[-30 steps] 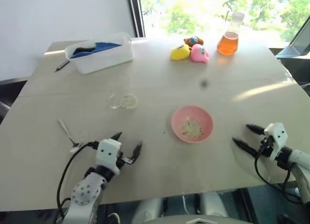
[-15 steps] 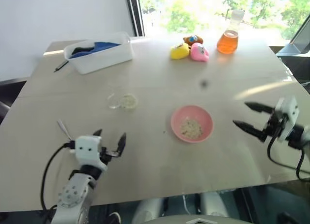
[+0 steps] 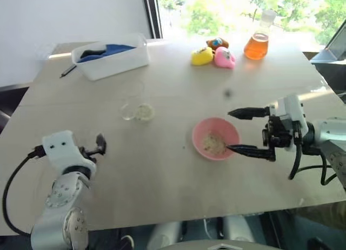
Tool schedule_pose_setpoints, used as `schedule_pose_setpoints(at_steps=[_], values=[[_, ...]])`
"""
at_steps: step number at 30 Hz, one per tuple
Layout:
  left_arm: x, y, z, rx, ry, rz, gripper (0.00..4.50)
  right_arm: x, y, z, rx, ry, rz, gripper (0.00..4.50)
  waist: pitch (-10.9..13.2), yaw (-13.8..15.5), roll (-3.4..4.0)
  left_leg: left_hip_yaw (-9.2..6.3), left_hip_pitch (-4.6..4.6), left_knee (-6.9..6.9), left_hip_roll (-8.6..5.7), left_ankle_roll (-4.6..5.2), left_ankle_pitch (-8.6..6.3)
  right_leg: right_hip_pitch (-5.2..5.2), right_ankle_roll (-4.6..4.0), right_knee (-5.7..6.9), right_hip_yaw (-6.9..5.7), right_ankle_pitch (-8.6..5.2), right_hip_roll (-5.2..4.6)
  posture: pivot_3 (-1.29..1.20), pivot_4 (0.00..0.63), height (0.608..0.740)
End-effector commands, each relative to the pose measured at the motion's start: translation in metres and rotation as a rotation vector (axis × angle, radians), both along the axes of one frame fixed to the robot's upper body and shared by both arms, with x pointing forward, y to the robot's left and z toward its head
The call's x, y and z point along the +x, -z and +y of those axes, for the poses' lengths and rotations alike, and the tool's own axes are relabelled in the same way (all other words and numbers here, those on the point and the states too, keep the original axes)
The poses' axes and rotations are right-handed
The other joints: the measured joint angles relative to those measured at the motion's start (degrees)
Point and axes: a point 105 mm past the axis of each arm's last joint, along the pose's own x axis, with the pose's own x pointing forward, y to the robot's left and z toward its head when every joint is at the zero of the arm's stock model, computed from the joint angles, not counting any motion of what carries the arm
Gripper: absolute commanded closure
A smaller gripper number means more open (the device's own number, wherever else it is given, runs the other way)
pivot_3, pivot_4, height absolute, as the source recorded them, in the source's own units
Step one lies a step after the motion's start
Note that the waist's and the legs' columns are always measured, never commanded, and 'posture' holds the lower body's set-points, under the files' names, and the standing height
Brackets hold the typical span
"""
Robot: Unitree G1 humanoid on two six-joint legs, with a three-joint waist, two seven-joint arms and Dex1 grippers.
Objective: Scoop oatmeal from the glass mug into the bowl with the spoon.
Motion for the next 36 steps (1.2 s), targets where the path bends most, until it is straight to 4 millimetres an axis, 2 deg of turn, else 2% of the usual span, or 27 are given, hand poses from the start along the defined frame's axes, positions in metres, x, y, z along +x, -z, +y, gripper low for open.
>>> schedule_pose_setpoints(at_steps=[1, 7, 10, 18, 25, 36], values=[[-0.003, -0.009, -0.001, 0.01, -0.013, 0.004, 0.04, -0.004, -0.006, 0.004, 0.004, -0.041, -0.02, 0.02, 0.0, 0.0, 0.0, 0.0, 0.0, 0.0, 0.0, -0.01, 0.0, 0.0, 0.0, 0.0, -0.01, 0.0, 0.0, 0.0, 0.15, 0.74], [-0.008, -0.003, 0.005, -0.013, -0.058, 0.058, 0.04, -0.005, -0.016, 0.009, 0.02, -0.068, -0.033, 0.02, 0.0, -0.16, -0.01, 0.0, 0.01, 0.0, 0.0, -0.04, 0.02, -0.02, -0.01, 0.04, 0.01, 0.0, 0.0, 0.0, 0.15, 0.74], [-0.013, 0.0, 0.016, 0.019, -0.066, 0.105, 0.04, -0.007, -0.017, 0.012, 0.021, -0.082, -0.034, 0.02, 0.0, -0.16, -0.01, -0.01, 0.01, -0.01, 0.02, -0.05, 0.02, -0.04, -0.01, 0.04, 0.01, 0.0, 0.01, 0.0, 0.15, 0.74], [-0.008, 0.008, 0.025, -0.032, -0.012, 0.154, 0.04, -0.007, -0.016, 0.013, 0.025, -0.078, -0.033, 0.02, 0.01, -0.12, -0.04, -0.01, 0.0, 0.0, 0.0, -0.05, 0.03, -0.04, -0.01, 0.05, 0.0, 0.0, 0.0, 0.0, 0.15, 0.74], [-0.001, 0.029, 0.031, -0.11, 0.001, 0.178, 0.04, -0.009, -0.015, 0.014, 0.032, -0.067, -0.025, 0.02, 0.01, -0.17, -0.04, -0.01, 0.0, -0.02, 0.01, -0.06, 0.03, -0.06, -0.02, 0.04, 0.01, 0.0, -0.01, 0.0, 0.15, 0.74], [0.007, 0.042, 0.043, -0.128, -0.03, 0.166, 0.04, -0.008, -0.013, 0.013, 0.039, -0.036, -0.02, 0.02, 0.0, -0.13, -0.02, -0.02, 0.03, -0.02, 0.01, -0.08, 0.04, -0.05, -0.02, 0.08, 0.01, 0.0, -0.03, 0.0, 0.15, 0.74]])
